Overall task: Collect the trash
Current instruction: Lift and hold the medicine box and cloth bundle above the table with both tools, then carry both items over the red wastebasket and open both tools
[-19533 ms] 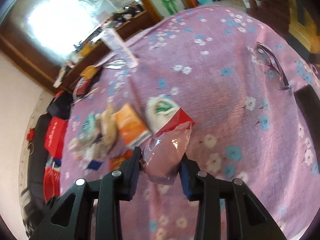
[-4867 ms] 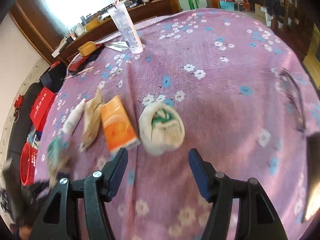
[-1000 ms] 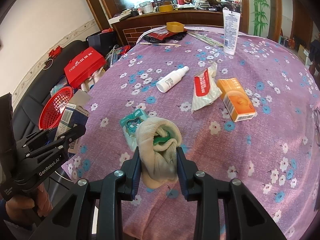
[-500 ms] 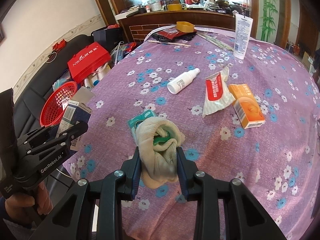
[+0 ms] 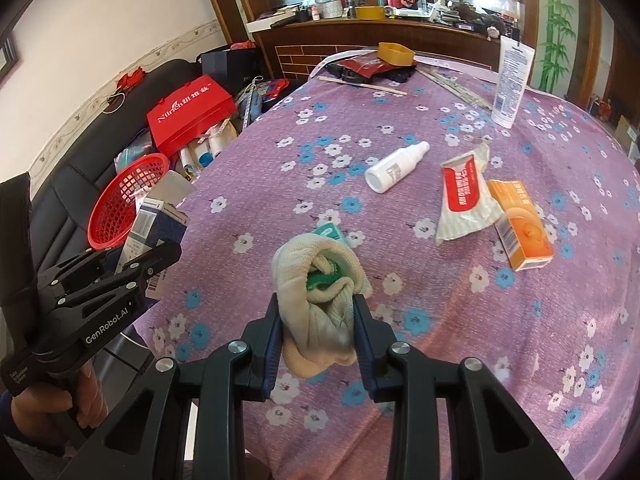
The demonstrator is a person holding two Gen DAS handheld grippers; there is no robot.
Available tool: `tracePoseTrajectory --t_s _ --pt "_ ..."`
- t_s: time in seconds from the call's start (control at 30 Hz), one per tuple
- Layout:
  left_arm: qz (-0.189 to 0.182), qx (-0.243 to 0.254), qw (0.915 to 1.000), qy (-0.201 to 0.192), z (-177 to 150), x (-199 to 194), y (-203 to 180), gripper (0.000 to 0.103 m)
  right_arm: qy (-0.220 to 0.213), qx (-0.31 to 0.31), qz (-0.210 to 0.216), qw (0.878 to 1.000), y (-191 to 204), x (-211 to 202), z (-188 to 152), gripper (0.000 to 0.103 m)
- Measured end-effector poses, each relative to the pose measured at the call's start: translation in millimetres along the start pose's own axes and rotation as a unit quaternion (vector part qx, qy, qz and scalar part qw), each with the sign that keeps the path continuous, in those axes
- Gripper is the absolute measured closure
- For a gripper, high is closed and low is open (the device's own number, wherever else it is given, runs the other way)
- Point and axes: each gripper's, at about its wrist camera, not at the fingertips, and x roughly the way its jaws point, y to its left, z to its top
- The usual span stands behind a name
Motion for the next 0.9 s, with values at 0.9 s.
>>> tracePoseTrajectory --t_s 0.9 --pt "0.065 -0.153 0.9856 -0.033 31.0 -27.7 181.7 0.069 0.021 -0.083 0.106 0.991 130.5 47.6 87.4 0.067"
